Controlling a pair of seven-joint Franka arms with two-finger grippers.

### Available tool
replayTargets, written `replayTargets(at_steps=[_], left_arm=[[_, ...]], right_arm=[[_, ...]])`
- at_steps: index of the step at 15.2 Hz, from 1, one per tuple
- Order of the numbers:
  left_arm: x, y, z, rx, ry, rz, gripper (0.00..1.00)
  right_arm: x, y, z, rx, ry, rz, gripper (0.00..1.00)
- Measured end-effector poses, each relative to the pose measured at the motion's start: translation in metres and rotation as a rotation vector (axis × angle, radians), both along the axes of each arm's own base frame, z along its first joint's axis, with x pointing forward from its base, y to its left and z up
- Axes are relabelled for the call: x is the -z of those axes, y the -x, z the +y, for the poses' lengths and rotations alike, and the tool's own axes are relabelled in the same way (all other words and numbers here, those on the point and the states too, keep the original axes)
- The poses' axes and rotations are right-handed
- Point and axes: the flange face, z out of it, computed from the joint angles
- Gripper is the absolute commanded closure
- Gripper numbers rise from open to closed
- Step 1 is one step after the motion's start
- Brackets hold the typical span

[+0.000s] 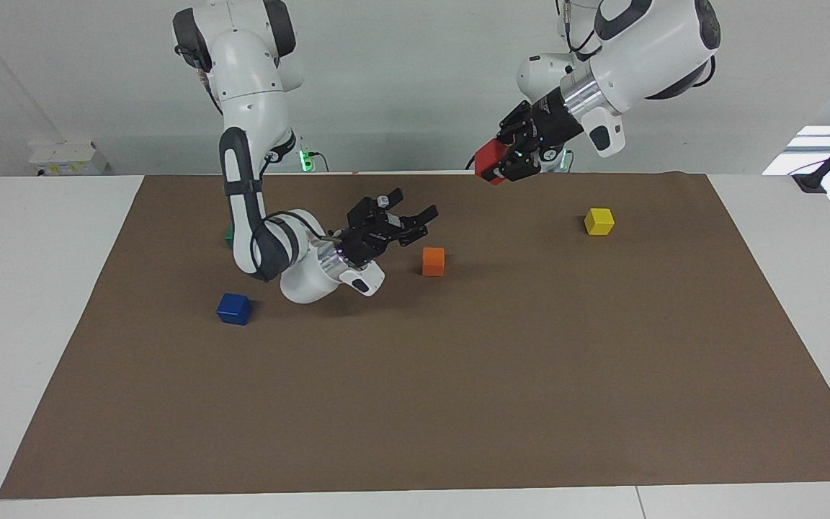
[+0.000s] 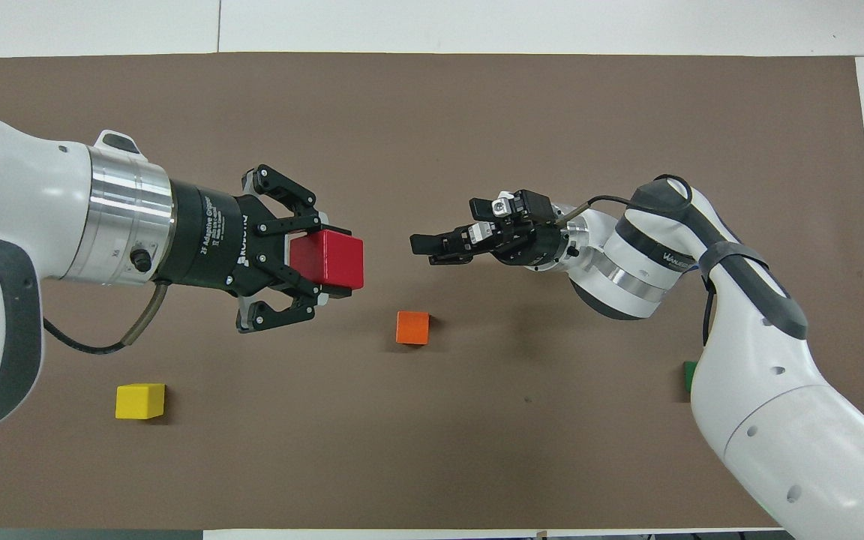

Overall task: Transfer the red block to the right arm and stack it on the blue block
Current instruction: 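Bring the red cube to the right gripper and close the right gripper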

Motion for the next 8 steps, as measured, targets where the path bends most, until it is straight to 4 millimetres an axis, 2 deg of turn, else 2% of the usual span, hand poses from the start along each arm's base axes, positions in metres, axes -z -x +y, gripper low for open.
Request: replayTargets(at_steps=[3,5,8], left_arm=[[0.001,0.003,-0.03,-0.108,0.024,-0.014,1.0],[0.01,0.005,-0.048,-0.169,0.043,-0.05,1.0],[0.024,0.011,-0.063,-0.207,0.052,-0.072,1.0]], right_arm=[[0.0,-0.001,0.0,0.001,0.001,-0.001,0.0],[-0.001,-0.001,0.0,0.003,0.004,-0.001,0.0],[0.0,-0.002,0.0,0.006,0.008,0.001,0.0]])
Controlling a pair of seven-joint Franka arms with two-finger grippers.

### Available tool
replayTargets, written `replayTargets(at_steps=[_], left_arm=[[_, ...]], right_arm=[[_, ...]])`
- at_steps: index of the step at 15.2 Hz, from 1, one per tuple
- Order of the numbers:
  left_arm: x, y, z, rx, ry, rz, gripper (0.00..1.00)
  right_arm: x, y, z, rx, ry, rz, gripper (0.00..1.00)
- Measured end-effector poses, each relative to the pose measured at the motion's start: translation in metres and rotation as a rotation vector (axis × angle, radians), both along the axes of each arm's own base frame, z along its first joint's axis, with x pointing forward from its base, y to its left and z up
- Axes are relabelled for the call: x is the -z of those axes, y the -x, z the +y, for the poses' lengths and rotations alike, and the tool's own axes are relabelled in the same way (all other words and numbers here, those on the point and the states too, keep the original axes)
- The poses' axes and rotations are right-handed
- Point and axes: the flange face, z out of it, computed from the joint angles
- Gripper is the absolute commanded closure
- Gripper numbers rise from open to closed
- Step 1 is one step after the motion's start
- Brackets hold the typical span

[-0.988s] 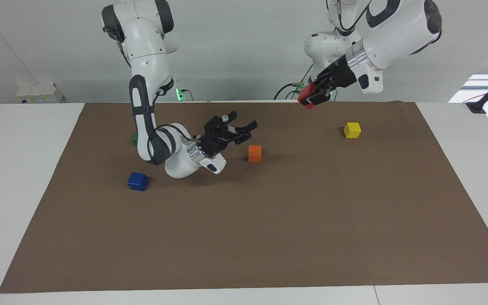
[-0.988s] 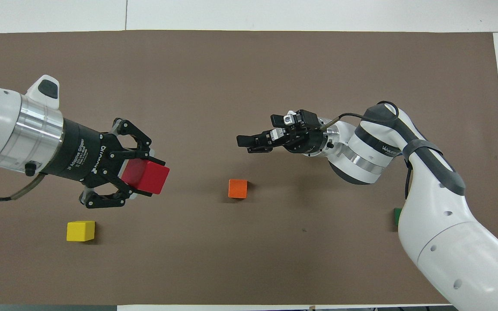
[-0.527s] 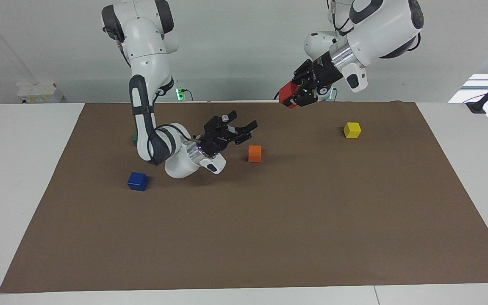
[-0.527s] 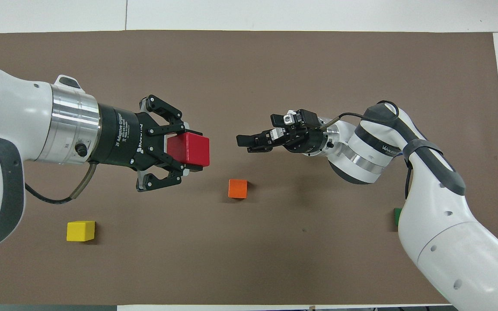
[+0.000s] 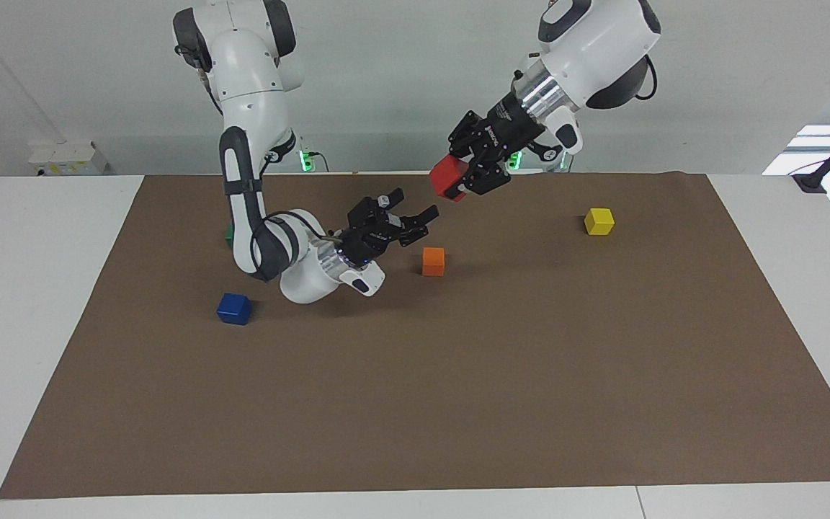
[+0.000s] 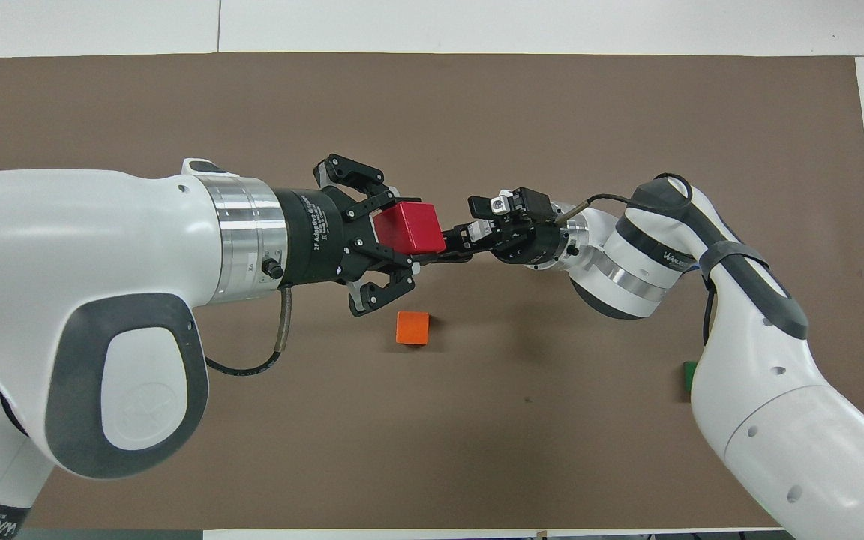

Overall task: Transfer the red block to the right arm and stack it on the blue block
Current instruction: 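Bring the red cube to the right gripper and close the right gripper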

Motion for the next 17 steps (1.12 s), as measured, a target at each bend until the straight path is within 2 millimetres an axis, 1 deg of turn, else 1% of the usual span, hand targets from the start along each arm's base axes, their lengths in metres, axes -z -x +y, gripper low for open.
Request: replayTargets(at_steps=[3,7,8,9,10,11,13,17], left_arm=[[0.005,0.002,-0.006,-0.052,0.014,-0.007,1.0],[0.017,0.012,-0.023,-0.079,0.02,-0.016,1.0],[0.019,0.012,-0.023,-0.081,0.019,-0.015,1.0],[0.02,0.011,-0.022,-0.087,0.019,-0.017,1.0],[0.021,0.01,-0.021,-0.094,0.021,-0.021,1.0],[0.023,0.008,-0.021,-0.098,0.021,-0.02,1.0],[0.025,0.007,-0.023,-0.106,0.025,-0.03,1.0],[0.026,0.005,-0.024,-0.11,0.027,-0.035,1.0]], right_arm=[[0.0,-0.001,0.0,0.002,0.003,0.0,0.0],[0.0,-0.001,0.0,0.003,0.004,0.0,0.0],[0.0,-0.001,0.0,0.005,0.006,0.001,0.14],[0.0,-0.002,0.0,0.007,0.009,0.003,0.41],[0.001,-0.002,0.0,0.008,0.011,0.004,0.84],[0.001,-0.002,0.0,0.01,0.016,0.006,1.0],[0.006,-0.003,0.002,0.022,0.037,0.021,1.0],[0.007,-0.004,0.001,0.025,0.042,0.027,1.0]])
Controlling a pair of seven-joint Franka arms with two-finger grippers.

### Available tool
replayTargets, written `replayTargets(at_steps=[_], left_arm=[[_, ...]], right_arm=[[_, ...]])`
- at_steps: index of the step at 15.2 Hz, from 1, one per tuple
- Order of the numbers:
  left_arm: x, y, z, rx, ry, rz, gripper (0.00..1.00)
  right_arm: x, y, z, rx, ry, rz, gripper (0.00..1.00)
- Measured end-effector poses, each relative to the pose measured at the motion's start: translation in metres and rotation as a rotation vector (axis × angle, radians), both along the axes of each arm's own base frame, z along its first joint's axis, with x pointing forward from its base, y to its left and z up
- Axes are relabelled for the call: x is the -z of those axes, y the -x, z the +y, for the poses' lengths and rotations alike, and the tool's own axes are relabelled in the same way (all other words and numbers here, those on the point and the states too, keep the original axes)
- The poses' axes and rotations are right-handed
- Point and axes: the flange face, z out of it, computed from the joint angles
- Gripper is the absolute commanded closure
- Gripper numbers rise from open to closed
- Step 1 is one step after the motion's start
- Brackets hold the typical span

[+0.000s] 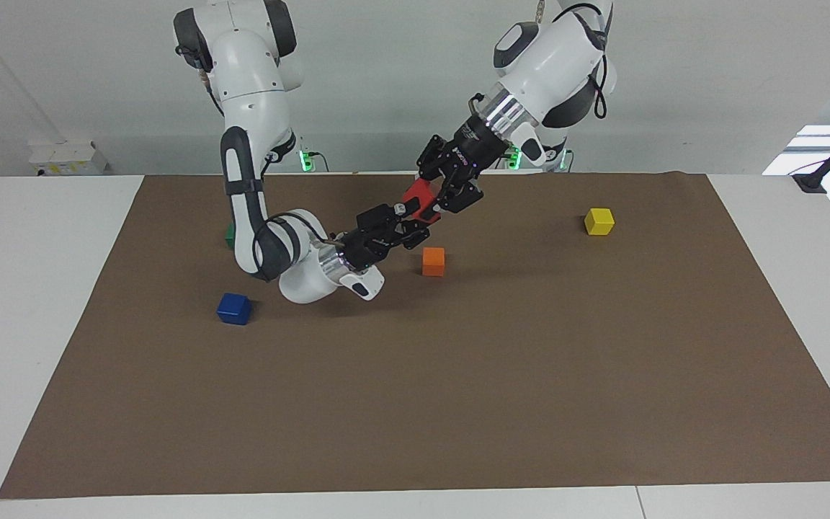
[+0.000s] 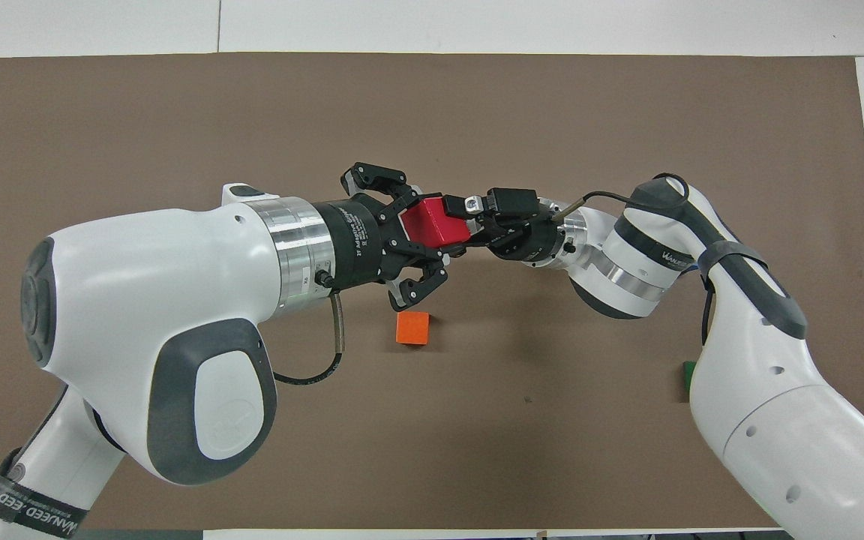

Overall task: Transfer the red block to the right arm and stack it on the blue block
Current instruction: 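Bring the red cube to the right gripper and close the right gripper, then open the left gripper and pull back while the right gripper withdraws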

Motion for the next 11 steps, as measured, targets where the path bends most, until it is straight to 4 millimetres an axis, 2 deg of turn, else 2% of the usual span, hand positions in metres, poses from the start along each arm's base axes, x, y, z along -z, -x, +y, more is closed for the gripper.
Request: replayTargets(at_steps=[1,2,3,8,9,11], left_arm=[[0.0,0.0,0.0,0.0,0.0,-0.001,1.0],[0.0,0.0,0.0,0.001,0.0,-0.002,0.94],[0.0,0.0,0.0,0.003,-0.001,-0.004,0.02],[0.0,0.002,0.001,0.031,-0.011,0.017,0.0],[-0.005,0.003,0.008,0.039,-0.015,0.03,0.0],[-0.02,0.002,0.035,0.062,-0.028,0.043,0.0]], right_arm=[[0.0,0.0,0.0,0.001,0.001,0.0,1.0],[0.0,0.0,0.0,0.001,0.001,0.0,1.0],[0.0,0.0,0.0,0.002,0.001,0.0,1.0],[-0.003,-0.004,0.002,0.017,0.021,-0.003,1.0],[-0.005,-0.006,0.002,0.022,0.027,-0.004,1.0],[-0.013,-0.009,0.001,0.024,0.039,0.002,1.0]])
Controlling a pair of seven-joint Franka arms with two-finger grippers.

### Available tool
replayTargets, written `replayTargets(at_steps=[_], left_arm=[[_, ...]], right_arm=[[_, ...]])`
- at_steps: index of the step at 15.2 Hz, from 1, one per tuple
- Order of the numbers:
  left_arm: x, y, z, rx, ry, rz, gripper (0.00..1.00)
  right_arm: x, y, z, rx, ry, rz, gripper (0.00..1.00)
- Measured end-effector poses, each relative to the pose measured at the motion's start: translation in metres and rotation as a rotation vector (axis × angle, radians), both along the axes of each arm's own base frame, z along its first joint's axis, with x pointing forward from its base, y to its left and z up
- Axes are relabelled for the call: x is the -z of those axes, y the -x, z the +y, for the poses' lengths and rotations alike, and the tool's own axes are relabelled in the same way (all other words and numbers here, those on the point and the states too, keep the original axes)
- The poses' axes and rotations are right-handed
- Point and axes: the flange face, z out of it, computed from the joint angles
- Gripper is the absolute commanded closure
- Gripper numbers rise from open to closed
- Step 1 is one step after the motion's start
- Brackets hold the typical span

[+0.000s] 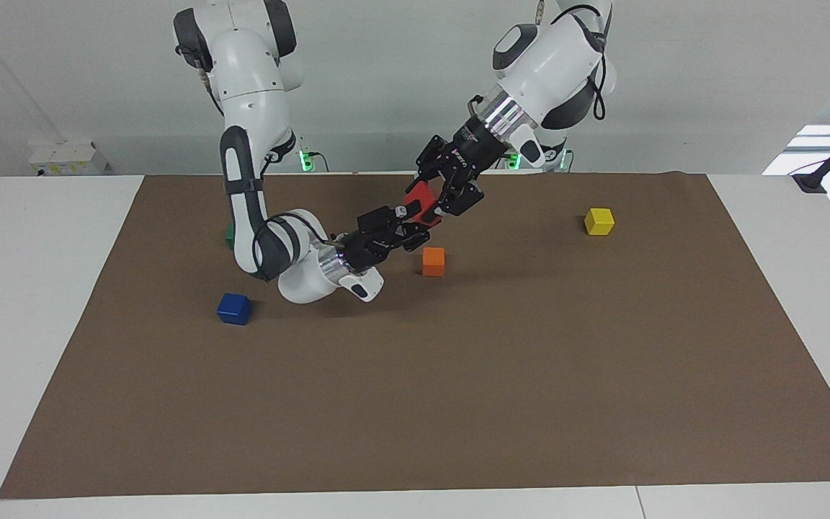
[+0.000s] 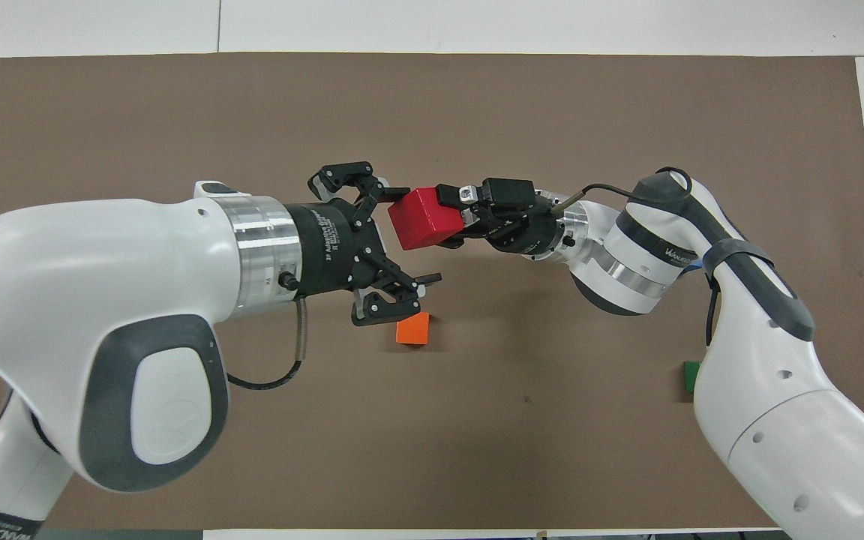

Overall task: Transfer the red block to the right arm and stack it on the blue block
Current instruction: 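Open the left gripper and pull back while the right gripper withdraws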

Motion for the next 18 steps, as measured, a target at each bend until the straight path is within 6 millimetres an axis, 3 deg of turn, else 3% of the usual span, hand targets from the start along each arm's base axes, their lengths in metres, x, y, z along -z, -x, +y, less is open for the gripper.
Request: replayTargets(at_steps=[3,5,11,15,18], left_arm=[[-0.019,-0.004,0.052,0.056,-0.031,-0.025,0.0],[-0.018,-0.008,0.075,0.086,-0.05,-0.064,0.0],[0.012,-0.026,0.139,0.268,-0.242,-0.248,0.0],[0.03,-0.038,0.203,0.436,-0.389,-0.35,0.0],[0.049,-0.044,0.237,0.615,-0.529,-0.399,0.0]], right_arm=[[-0.023,-0.007,-0.009,-0.011,0.021,0.036,1.0],[-0.046,-0.013,-0.026,-0.03,0.074,0.069,1.0],[-0.13,-0.017,-0.107,-0.046,0.478,0.147,1.0],[-0.195,-0.014,-0.137,-0.011,0.841,0.159,1.0],[-0.218,-0.02,-0.166,0.024,1.102,0.109,1.0]])
